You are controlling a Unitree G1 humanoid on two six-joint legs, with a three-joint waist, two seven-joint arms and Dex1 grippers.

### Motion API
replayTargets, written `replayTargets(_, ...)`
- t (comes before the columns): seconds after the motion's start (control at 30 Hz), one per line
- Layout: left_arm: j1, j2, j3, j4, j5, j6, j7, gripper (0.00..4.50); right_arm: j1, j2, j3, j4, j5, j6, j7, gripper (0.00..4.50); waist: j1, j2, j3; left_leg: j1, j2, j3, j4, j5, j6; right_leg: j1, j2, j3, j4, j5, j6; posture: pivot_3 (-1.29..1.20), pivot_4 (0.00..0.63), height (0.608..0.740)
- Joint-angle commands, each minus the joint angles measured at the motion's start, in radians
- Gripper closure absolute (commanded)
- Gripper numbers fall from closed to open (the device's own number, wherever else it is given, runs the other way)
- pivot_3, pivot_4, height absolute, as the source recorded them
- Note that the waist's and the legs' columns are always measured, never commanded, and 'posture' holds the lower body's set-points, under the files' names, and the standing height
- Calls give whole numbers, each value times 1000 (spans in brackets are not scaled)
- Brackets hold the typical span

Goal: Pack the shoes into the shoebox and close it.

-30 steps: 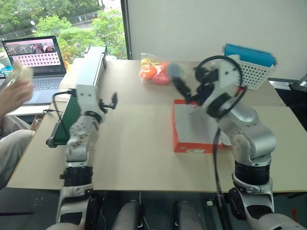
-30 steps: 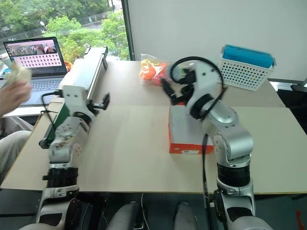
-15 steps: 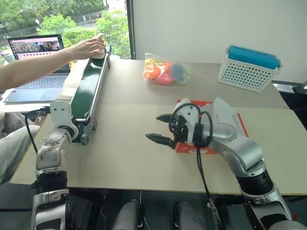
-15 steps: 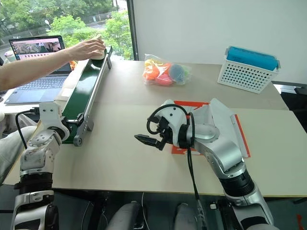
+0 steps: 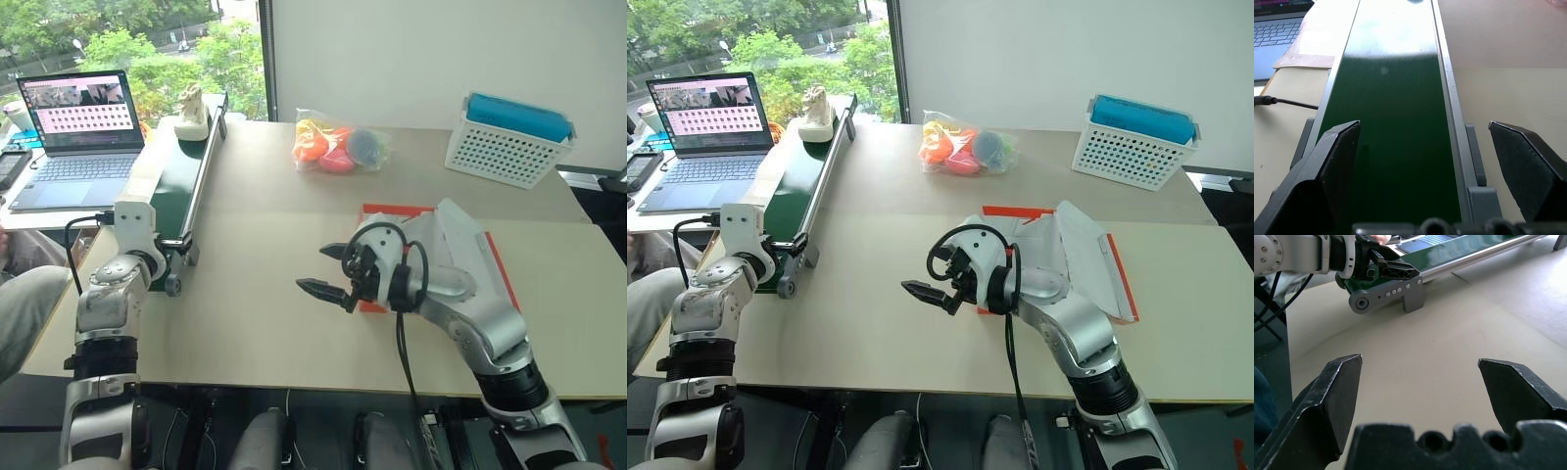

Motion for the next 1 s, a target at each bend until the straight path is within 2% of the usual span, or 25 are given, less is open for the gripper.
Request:
replayTargets(0.03,-39,27,-1,-8,9,6,1,0,6,-6,-19,-43,-10,-10,-13,29,0,0,0,0,0,0,0,0,0,0,0,0,0,0,0,0,150,699)
replayTargets(1.0,-180,54,6,50,20,-50,34,0,25,35,-14,-14,-64,-20,-69,29,0,-1,0,0,0,0,0,0,0,1,0,1,0,0,0,0,150,699)
